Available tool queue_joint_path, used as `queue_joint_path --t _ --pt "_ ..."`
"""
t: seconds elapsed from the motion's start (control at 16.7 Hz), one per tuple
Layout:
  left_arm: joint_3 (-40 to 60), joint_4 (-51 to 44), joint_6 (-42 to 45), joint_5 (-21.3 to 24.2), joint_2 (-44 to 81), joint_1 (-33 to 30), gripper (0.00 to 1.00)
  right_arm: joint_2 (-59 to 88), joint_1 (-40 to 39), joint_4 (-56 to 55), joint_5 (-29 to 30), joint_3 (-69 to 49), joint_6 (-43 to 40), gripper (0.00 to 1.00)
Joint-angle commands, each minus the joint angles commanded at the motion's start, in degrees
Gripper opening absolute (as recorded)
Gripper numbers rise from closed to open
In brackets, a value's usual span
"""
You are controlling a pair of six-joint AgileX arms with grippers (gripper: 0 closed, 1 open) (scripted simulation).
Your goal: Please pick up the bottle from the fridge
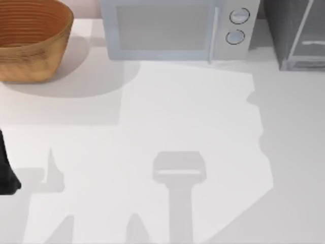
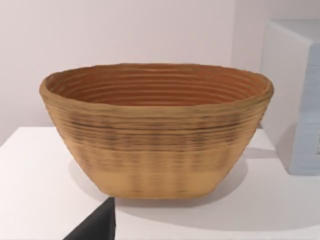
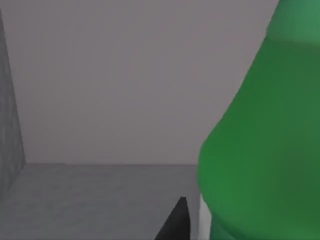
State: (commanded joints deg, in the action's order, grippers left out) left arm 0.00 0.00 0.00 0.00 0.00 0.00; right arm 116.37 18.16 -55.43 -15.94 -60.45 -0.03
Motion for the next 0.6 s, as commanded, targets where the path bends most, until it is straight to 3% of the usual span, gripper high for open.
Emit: queue_joint_path --t 0.3,0.6 --pt "0.0 0.0 0.0 0.0 0.0 0.0 1.00 -8.3 2.2 -4.9 -2.5 13.4 0.4 0.00" --pt "0.0 0.0 0.0 0.0 0.0 0.0 1.00 -10.2 2.7 -6.3 -3.1 15.9 0.5 0.00"
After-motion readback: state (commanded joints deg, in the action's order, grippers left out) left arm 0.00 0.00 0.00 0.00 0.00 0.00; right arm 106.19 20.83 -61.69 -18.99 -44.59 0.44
